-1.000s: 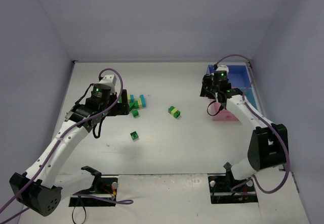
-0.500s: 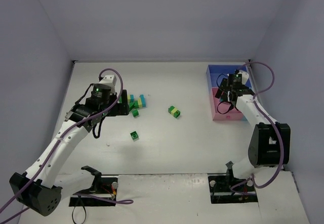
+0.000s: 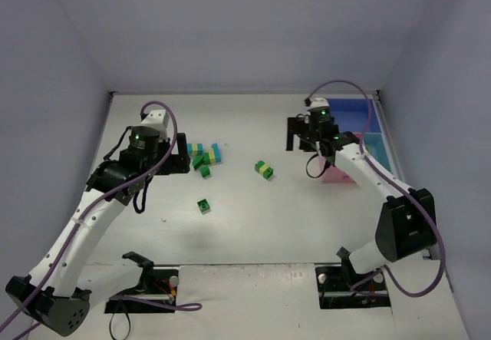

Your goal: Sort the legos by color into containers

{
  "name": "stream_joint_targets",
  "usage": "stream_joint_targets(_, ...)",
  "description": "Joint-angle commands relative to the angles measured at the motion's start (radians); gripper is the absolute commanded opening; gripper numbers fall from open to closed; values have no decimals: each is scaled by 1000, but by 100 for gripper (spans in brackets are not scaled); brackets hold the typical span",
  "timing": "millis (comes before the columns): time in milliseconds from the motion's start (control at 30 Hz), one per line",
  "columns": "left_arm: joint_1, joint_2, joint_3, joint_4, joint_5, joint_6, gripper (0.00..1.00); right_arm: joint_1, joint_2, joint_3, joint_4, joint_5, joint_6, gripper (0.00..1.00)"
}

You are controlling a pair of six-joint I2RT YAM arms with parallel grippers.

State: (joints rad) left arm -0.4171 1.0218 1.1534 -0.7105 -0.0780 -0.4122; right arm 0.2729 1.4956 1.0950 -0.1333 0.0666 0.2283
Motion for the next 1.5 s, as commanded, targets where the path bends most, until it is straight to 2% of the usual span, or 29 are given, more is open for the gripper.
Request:
stream_joint_targets(0, -3, -34, 66, -9, -57, 32, 91, 155, -49, 77, 53, -155, -72, 97)
stream_joint_targets(133, -3, -64, 89, -37, -78, 35, 91, 409, 18, 118, 89, -152, -73, 96)
stream_joint_targets(367, -3, -112, 89, -70, -91, 16, 91, 672, 273, 238, 113, -38, 37, 93)
stream_joint_targets(567, -3, -143, 85, -110, -114, 7, 91, 798, 438, 310, 124, 41, 132, 86)
stream_joint_targets(767, -3, -164, 80, -130, -117, 0, 91, 835, 534, 336, 124, 56, 183, 75)
stream_joint_targets(833, -2, -163, 78, -136, -117, 0, 91, 839, 552, 341, 124, 61, 177, 72)
stream_joint_targets(933, -2, -163, 74, -138, -118, 0, 91, 839, 572, 339, 124, 73, 180, 61)
stream_joint_targets(1033, -3, -160, 68, -132, -120, 1, 91, 836, 566, 333, 124, 113, 177, 43)
stream_joint_targets(1067, -3, -157, 66, -130, -118, 1, 91, 832, 562, 332, 126, 128, 169, 28)
stream_joint_targets(1133, -2, -151, 63, -122, -115, 1, 91, 810, 528, 322, 124, 156, 164, 13)
stream_joint_targets(1167, -3, -144, 62, -119, -114, 1, 91, 796, 511, 306, 124, 168, 163, 1)
stream_joint_targets(1267, -2, -129, 57, -98, -105, 0, 91, 706, 386, 278, 126, 196, 141, 0)
stream_joint_targets(1400, -3, -106, 45, -73, -88, 0, 91, 517, 256, 263, 155, 223, 62, 0)
stream_joint_targets(1467, -3, -86, 40, -67, -85, 0, 91, 379, 215, 263, 155, 228, 25, 0)
